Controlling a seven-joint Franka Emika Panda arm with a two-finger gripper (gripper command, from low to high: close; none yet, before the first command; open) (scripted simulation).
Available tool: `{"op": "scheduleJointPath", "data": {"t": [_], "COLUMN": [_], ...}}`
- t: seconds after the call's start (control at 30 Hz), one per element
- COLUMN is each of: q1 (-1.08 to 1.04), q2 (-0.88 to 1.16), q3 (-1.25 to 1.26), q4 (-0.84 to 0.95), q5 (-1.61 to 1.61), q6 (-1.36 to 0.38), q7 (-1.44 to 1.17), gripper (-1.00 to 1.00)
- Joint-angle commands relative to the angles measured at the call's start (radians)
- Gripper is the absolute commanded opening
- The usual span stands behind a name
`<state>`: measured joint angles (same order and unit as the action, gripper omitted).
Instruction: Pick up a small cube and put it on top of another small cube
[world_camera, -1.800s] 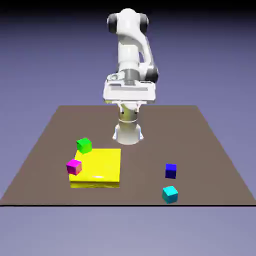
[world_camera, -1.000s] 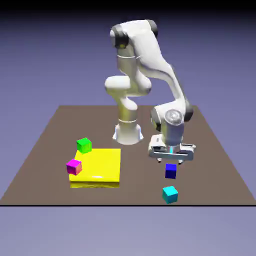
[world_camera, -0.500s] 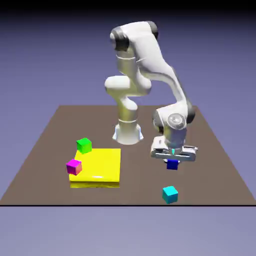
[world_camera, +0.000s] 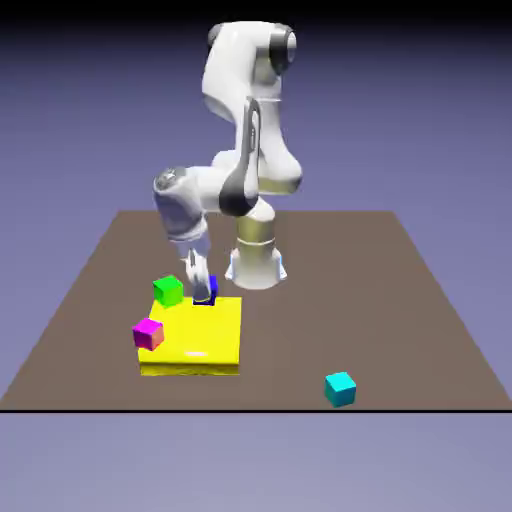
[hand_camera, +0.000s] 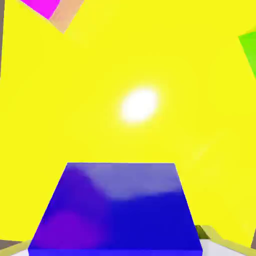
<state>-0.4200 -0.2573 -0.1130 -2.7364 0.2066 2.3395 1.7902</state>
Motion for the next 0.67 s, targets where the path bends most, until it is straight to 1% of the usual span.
{"op": "scheduleJointPath", "data": {"t": [0.0, 0.23, 0.27, 0.3, 0.5, 0.53, 0.57, 0.63], "q1": [-0.020, -0.160, -0.164, -0.164, -0.031, -0.031, -0.031, -0.076], "q2": [-0.032, -0.253, -0.259, -0.259, -0.045, -0.045, -0.045, -0.117], "q3": [-0.036, -0.290, -0.297, -0.297, -0.327, -0.327, -0.327, -0.317], "q4": [-0.018, -0.142, -0.145, -0.145, -0.185, -0.185, -0.185, -0.172], "q5": [0.004, 0.043, 0.044, 0.044, 0.272, 0.272, 0.272, 0.195], "q6": [-0.002, -0.011, -0.011, -0.011, 0.223, 0.224, 0.224, 0.144], "q7": [0.031, 0.236, 0.241, 0.241, 0.073, 0.073, 0.073, 0.130], "gripper": [-1.00, -1.00, -1.00, -1.00, -1.00, 1.00, 1.00, 1.00]}}
